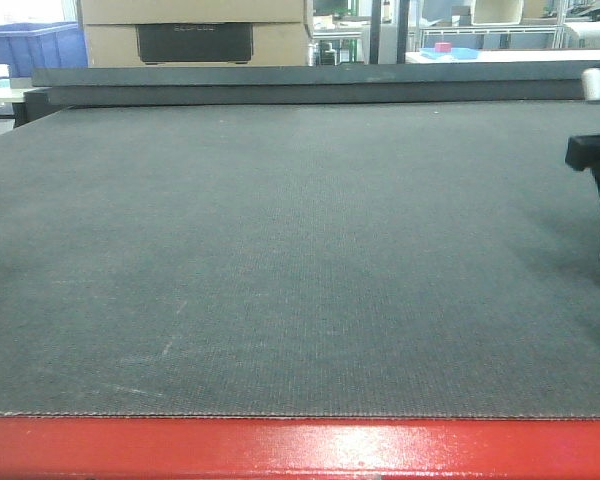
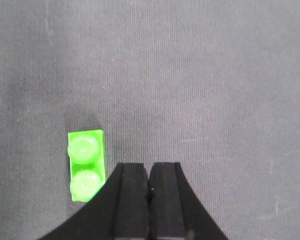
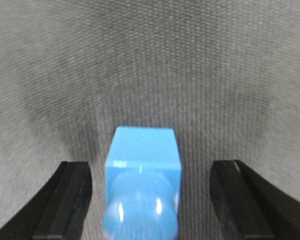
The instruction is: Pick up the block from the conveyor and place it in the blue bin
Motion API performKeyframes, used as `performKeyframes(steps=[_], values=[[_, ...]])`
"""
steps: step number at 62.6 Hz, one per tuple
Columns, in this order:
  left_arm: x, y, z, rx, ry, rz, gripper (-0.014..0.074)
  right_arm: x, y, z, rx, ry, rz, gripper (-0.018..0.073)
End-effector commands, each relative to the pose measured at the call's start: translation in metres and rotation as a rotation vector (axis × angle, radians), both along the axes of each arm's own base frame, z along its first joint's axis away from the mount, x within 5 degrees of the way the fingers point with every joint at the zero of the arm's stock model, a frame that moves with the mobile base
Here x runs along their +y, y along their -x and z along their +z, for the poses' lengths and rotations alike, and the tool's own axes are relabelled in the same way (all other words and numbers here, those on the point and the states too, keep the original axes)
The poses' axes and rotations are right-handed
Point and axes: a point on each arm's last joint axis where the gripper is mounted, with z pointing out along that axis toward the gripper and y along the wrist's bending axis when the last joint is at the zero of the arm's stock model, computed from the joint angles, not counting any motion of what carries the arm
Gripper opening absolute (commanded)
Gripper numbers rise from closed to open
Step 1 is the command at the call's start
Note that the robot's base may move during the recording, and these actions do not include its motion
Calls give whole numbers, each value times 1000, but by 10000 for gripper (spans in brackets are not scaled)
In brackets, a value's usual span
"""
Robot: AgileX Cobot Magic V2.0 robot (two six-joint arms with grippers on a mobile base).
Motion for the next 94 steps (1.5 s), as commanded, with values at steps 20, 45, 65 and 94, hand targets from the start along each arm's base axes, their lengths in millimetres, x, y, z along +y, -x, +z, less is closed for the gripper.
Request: performKeyframes(steps=[20,45,65,94], values=[[-2,0,1,-8,7,3,-111,-2,-1,-5,-16,-6,-10,240],[10,3,-16,185,-103,96,-111,-3,8,24,-76,4,25,-162],[9,-22,-46,238,-127,72,-111,2,29,89,-302,-20,69,-162],[15,-35,-67,252,-79,118,442,1,32,88,-292,-18,71,-162]])
